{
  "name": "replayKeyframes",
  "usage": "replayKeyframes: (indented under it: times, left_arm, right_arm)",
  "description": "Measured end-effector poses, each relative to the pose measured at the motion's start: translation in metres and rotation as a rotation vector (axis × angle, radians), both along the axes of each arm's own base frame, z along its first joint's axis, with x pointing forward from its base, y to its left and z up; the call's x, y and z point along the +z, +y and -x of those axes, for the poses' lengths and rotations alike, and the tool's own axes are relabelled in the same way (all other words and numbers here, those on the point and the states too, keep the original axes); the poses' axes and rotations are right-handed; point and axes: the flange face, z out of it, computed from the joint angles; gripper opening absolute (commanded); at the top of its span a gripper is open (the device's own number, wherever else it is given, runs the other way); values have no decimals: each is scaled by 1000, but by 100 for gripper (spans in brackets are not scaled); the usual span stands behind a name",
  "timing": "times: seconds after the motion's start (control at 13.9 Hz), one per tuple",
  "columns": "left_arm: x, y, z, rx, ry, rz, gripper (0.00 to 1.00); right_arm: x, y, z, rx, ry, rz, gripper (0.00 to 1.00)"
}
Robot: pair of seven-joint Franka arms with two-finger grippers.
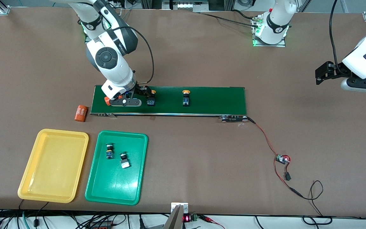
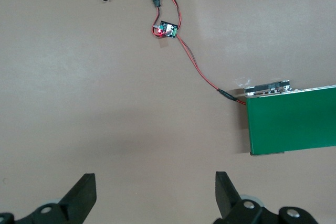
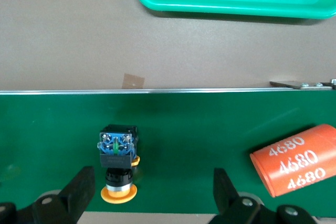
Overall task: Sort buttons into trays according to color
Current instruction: 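Grasp the orange-based button on the belt with the right gripper, then carry the orange-based button over the yellow tray with the right gripper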
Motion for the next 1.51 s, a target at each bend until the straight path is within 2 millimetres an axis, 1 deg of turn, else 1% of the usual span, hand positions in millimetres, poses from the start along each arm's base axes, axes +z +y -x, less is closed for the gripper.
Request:
replayKeyframes:
  times: [0.22,0.65,0.87,1.23,1.51]
  left_arm:
    - [0,0,0,0,0,0,100]
    - [0,0,0,0,0,0,100]
    - [0,0,0,0,0,0,100]
    - [0,0,0,0,0,0,100]
    - [0,0,0,0,0,0,100]
  right_arm:
    - [-6,0,0,0,7,-3,100]
    - [-24,0,2,1,39,-1,100]
    - [-28,1,3,2,48,0,100]
    - [-41,7,12,19,72,5,100]
    - [-46,2,9,10,80,11,100]
